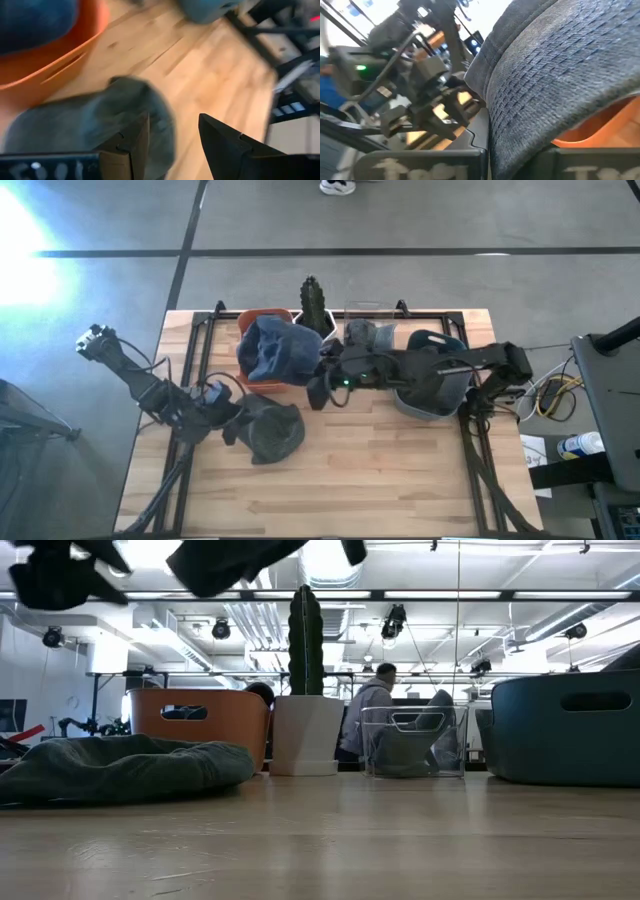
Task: Pick & Place hat
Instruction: Put the dark blue cap into the orange bin
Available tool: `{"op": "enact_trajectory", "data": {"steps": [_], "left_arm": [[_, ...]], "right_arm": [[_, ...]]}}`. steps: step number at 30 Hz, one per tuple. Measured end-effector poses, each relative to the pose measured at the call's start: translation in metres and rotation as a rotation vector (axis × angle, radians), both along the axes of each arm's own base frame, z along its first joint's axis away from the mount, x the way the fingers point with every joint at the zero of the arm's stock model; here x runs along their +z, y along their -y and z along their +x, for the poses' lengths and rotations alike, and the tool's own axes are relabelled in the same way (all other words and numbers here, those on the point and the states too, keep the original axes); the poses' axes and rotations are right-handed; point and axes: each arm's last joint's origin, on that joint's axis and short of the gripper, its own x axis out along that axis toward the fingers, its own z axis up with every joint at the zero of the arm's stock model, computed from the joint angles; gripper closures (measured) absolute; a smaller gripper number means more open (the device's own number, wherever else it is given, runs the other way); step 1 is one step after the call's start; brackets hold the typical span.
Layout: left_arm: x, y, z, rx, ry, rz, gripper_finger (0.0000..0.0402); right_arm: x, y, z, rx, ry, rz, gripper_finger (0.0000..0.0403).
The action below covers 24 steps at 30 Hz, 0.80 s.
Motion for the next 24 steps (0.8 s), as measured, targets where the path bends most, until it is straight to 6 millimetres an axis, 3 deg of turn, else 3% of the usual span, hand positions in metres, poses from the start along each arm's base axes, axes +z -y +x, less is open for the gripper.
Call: {"op": "enact_trajectory", "data": {"steps": [5,10,20,24], "left_arm": [[0.000,0.002,-0.005,-0.061,-0.023,-0.044,0.0236],[0.010,0.006,-0.010,-0.117,0.027,-0.087,0.0236],[0.043,0.007,-0.022,-0.174,0.147,-0.071,0.0236],[0.050,0.005,-0.023,-0.177,0.175,-0.032,0.0236]], "right_arm": [[-0.014,0.022,0.032,0.024,-0.064,-0.036,0.0390],[-0.025,0.058,0.065,0.051,-0.133,0.034,0.0390],[-0.072,0.120,0.123,0.002,-0.318,0.240,0.0390],[-0.104,0.138,0.131,-0.014,-0.334,0.363,0.0390]]}}
